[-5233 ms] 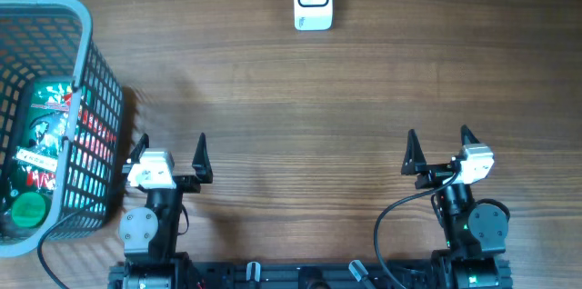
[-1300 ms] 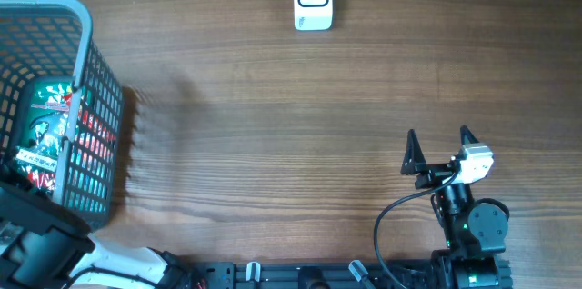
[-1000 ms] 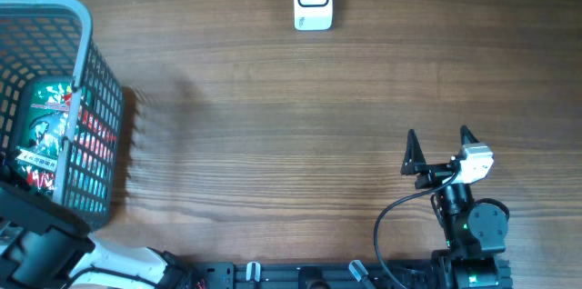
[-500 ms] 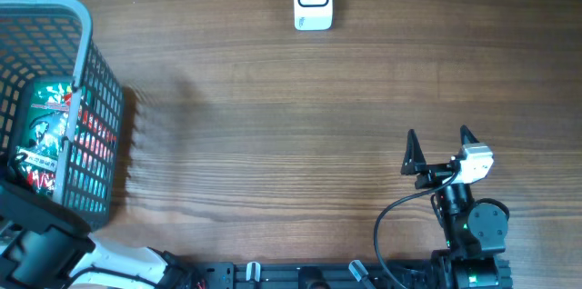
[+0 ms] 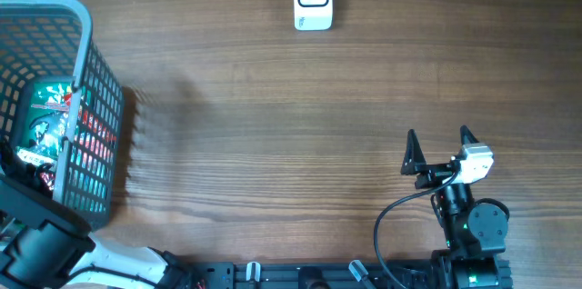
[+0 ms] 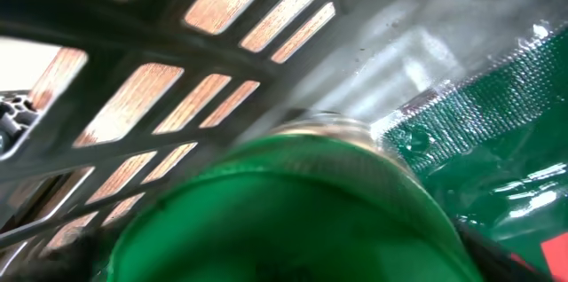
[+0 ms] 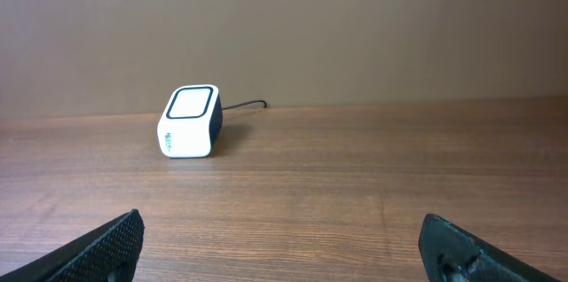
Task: Scan the item barcode
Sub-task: 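Grasp the green-lidded jar with the left gripper and lift it, then carry the jar past the scanner and set it on the table, then reach the left gripper into the basket and grasp the white-green packet, then carry the packet to the scanner and place it left of the jar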
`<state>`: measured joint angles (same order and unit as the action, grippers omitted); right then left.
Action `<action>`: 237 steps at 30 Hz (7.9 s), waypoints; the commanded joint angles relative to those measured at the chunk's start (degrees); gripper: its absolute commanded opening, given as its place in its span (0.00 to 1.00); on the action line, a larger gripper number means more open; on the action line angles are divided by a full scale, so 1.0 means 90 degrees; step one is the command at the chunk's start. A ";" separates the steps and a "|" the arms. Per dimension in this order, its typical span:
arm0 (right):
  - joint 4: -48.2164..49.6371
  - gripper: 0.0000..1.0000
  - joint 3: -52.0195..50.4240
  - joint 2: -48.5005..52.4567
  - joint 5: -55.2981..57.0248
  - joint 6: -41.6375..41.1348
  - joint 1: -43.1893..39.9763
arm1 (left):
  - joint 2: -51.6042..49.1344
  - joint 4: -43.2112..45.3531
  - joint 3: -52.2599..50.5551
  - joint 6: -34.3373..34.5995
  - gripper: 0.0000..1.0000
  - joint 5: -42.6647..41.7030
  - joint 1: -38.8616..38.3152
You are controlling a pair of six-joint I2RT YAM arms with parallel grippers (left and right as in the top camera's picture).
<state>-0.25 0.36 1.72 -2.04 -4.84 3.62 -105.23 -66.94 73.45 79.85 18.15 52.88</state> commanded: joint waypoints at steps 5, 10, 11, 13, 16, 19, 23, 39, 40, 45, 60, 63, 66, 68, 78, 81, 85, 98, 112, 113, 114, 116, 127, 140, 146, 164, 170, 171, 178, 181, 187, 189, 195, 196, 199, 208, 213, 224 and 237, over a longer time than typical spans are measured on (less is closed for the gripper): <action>0.0012 0.99 0.0015 -0.0005 0.0063 0.0036 0.0032 | -0.0070 -0.0056 -0.0075 -0.0022 0.61 0.0063 0.0017; 0.0012 1.00 0.0015 -0.0005 0.0061 0.0034 0.0032 | -0.0070 -0.0066 0.0350 -0.0610 0.61 -0.0049 -0.0017; 0.0012 1.00 0.0015 -0.0005 0.0063 0.0034 0.0032 | -0.0070 -0.0102 0.0544 -0.0804 0.61 -0.0119 -0.0044; 0.0012 1.00 0.0015 -0.0005 0.0061 0.0036 0.0032 | -0.0070 -0.0253 0.1035 -0.1124 0.61 -0.0294 -0.0151; 0.0012 1.00 0.0015 -0.0005 0.0063 0.0034 0.0032 | -0.0070 -0.0527 0.1926 -0.1666 0.62 -0.0576 -0.0425; 0.0012 1.00 0.0015 -0.0005 0.0061 0.0036 0.0032 | -0.0068 -0.1110 0.2958 -0.1855 0.63 -0.0680 -0.0882; 0.0012 1.00 0.0015 -0.0005 0.0061 0.0036 0.0032 | -0.0058 -0.1919 0.4204 -0.1858 0.65 -0.0680 -0.1511; 0.0012 1.00 0.0015 -0.0005 0.0061 0.0034 0.0032 | 0.0843 -0.3254 0.7475 -0.1996 0.65 -0.1226 -0.4743; 0.0012 1.00 0.0015 -0.0005 0.0063 0.0036 0.0032 | 0.0855 -0.3262 0.7475 -0.1999 0.65 -0.1226 -0.5098; 0.0012 1.00 0.0015 -0.0005 0.0061 0.0036 0.0032 | 0.0714 -0.3283 0.7463 -0.2021 0.65 -0.0894 -0.6666; 0.0012 1.00 0.0015 -0.0005 0.0061 0.0034 0.0032 | -0.0600 -0.3058 0.5498 0.1076 0.64 -0.0461 -0.9525; 0.0012 1.00 0.0015 -0.0005 0.0063 0.0034 0.0032 | -0.0784 -0.2429 0.4605 0.2069 0.64 -0.0515 -0.9857; 0.0012 1.00 0.0015 -0.0005 0.0061 0.0034 0.0032 | -0.1013 -0.1426 0.3723 0.3036 0.59 -0.0928 -1.0195; 0.0012 1.00 0.0015 -0.0005 0.0061 0.0034 0.0032 | -0.1158 -0.0984 0.3383 0.3742 0.58 -0.1146 -1.0336; 0.0012 1.00 0.0015 -0.0005 0.0061 0.0036 0.0032 | -0.2361 -0.0078 0.3242 0.5013 0.69 -0.1960 -1.0567; 0.0012 1.00 0.0015 -0.0005 0.0063 0.0036 0.0032 | -0.2392 -0.0078 0.3242 0.5013 0.73 -0.1967 -1.0574; 0.0012 1.00 0.0015 -0.0005 0.0061 0.0036 0.0032 | -0.2392 -0.0066 0.3245 0.4755 0.95 -0.1996 -1.0574; 0.0012 1.00 0.0015 -0.0005 0.0063 0.0036 0.0032 | -0.1061 -0.1775 0.4532 0.1977 1.00 -0.1668 -0.9789; 0.0012 1.00 0.0015 -0.0005 0.0061 0.0036 0.0032 | 0.2494 -0.2922 0.4716 0.0981 1.00 0.1348 -0.6603; 0.0012 1.00 0.0015 -0.0005 0.0061 0.0036 0.0032 | 0.2584 -0.2977 0.4716 0.0979 1.00 0.1326 -0.6169; 0.0012 1.00 0.0015 -0.0005 0.0063 0.0036 0.0032 | 0.2654 -0.3084 0.4716 0.0979 1.00 0.1205 -0.5452; 0.0012 1.00 0.0015 -0.0005 0.0061 0.0034 0.0032 | 0.2616 -0.3286 0.4709 0.0974 1.00 0.0833 -0.4444; 0.0012 0.99 0.0015 -0.0005 0.0061 0.0034 0.0032 | 0.1341 -0.2832 0.3478 -0.0187 1.00 -0.0444 -0.1260; 0.0012 1.00 0.0015 -0.0005 0.0061 0.0036 0.0032 | 0.0347 0.0758 0.0962 -0.3184 1.00 0.0260 -0.1146; 0.0012 1.00 0.0015 -0.0005 0.0063 0.0034 0.0032 | -0.0287 0.0928 0.0891 -0.3186 0.96 0.0277 -0.1146; 0.0012 0.99 0.0015 -0.0005 0.0061 0.0036 0.0032 | -0.1205 0.1248 0.0862 -0.3189 0.55 0.0274 -0.1141; 0.0012 1.00 0.0015 -0.0005 0.0063 0.0036 0.0032 | -0.1083 0.1173 0.0865 -0.3186 0.19 0.0304 -0.1141; 0.0012 1.00 0.0015 -0.0005 0.0061 0.0036 0.0032 | -0.1015 0.1171 0.0865 -0.3186 0.20 0.0304 -0.1141; 0.0012 1.00 0.0015 -0.0005 0.0061 0.0036 0.0032 | 0.0092 0.1110 0.0882 -0.3186 0.18 0.0301 -0.1141; 0.0012 1.00 0.0015 -0.0005 0.0061 0.0034 0.0032 | 0.0775 0.1069 0.0882 -0.3186 0.18 0.0274 -0.1141; 0.0012 1.00 0.0015 -0.0005 0.0061 0.0036 0.0032 | 0.2747 0.1069 0.0882 -0.3181 0.15 -0.0823 -0.1144; 0.0012 0.99 0.0015 -0.0005 0.0061 0.0034 0.0032 | 0.3500 0.1166 0.0882 -0.3181 0.15 -0.1515 -0.1168; 0.0012 1.00 0.0015 -0.0005 0.0061 0.0036 0.0032 | 0.5469 0.1530 0.0882 -0.3096 0.20 -0.3711 -0.2399; 0.0012 1.00 0.0015 -0.0005 0.0061 0.0036 0.0032 | 0.5654 0.1506 0.0882 -0.2980 0.21 -0.3699 -0.2822; 0.0012 1.00 0.0015 -0.0005 0.0061 0.0034 0.0032 | 0.5816 0.1438 0.0879 -0.2970 0.20 -0.3670 -0.4133; 0.0012 0.99 0.0015 -0.0005 0.0063 0.0036 0.0032 | 0.4248 0.0833 0.0879 -0.2965 0.20 -0.1902 -0.7495; 0.0012 1.00 0.0015 -0.0005 0.0061 0.0036 0.0032 | 0.2878 0.0675 0.0879 -0.2594 0.21 -0.1083 -0.8344; 0.0012 1.00 0.0015 -0.0005 0.0061 0.0036 0.0032 | 0.1076 0.0476 0.0879 -0.1732 0.22 -0.0862 -0.8437; 0.0012 1.00 0.0015 -0.0005 0.0063 0.0036 0.0032 | -0.0078 0.0937 0.0862 -0.0916 0.31 -0.0979 -0.8850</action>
<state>-0.25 0.36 1.76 -2.04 -4.84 3.62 -103.04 -60.27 81.23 69.69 9.63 -23.75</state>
